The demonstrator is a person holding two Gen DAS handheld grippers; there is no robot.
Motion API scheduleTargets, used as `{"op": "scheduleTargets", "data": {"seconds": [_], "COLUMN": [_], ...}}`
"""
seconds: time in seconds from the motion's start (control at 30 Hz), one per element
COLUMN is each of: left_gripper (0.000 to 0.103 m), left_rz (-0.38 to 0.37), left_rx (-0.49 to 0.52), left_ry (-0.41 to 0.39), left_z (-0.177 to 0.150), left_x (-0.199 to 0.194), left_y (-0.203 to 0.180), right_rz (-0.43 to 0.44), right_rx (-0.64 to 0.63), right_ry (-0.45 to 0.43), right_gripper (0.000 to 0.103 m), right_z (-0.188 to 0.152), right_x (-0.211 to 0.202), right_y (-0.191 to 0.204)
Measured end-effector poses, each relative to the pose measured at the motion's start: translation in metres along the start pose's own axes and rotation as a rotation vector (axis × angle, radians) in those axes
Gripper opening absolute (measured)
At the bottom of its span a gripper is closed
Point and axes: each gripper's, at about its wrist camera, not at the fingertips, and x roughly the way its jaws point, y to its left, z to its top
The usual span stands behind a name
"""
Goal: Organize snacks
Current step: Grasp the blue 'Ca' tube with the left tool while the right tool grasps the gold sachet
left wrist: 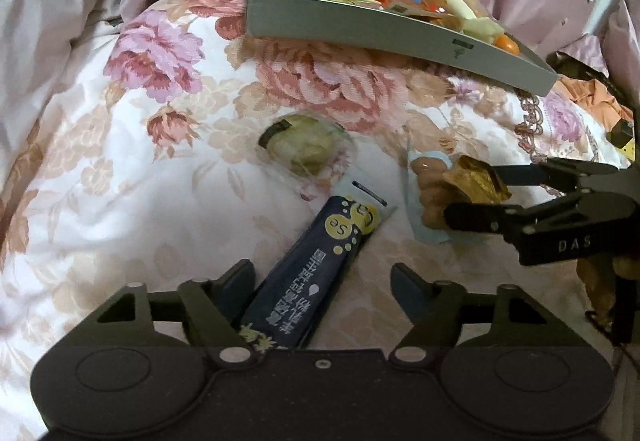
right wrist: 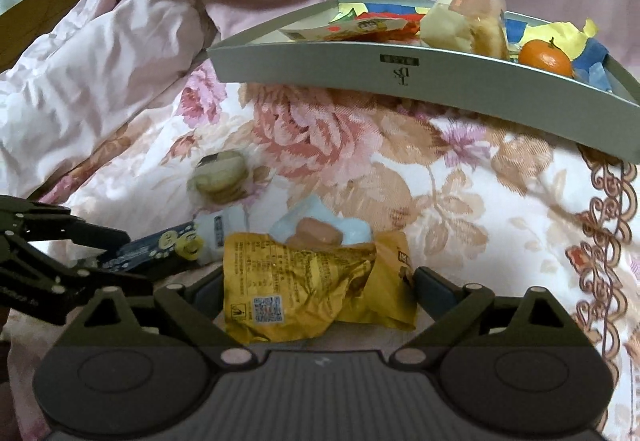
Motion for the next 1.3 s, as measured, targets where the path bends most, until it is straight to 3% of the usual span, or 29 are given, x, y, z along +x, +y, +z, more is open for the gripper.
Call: {"op": "scheduleTargets", "data": {"seconds": [0.1,0.33,0.57,0.67,0.77,0.9,1.3], "left_gripper": [0.053,0.057,0.057,0.052,0.041,0.037,0.036], "left_rz": [-0.042,-0.026,-0.013,0.009,0.027,0.021,0.030], "left_rx": [-0.027,0.011,0.021,0.051,0.063,0.041,-0.012], "left_ry": [0.034,0.014,-0.018,-0.028,-0.037,-0.041,-0.046], "left_z": [-0.006,-0.010,-0.010,-0.010,-0.011,-0.012,-0.015], "left_x": [0.003,0.006,0.010,0.012,0.012,0.011,0.011], "left_y": [-0.005,-0.017,-0.017,-0.022,-0.023,-0.022,-0.026], "right_rz": [-0.017,-0.102,-0.118,-0.120,-0.126,-0.127,-0.158], "right_rx": [-0.007,-0.048,-0.097,-0.091,-0.102,-0.125,-0.153], "right_ry": [0.011,0.064,0.062,0.049,0.036,0.015,-0.029], "right_gripper": [0.097,0.097,0.098,0.097,0.095,0.082,0.060], "right_z": [-0.007,-0.022,-0.025,-0.025,-0.024,-0.025,-0.029], "right_x": [-0.008,-0.013,-0.004,-0.002,-0.001,-0.001,-0.007], "right_y": [0.006,0.021,0.030,0.030,0.032,0.037,0.042]}}
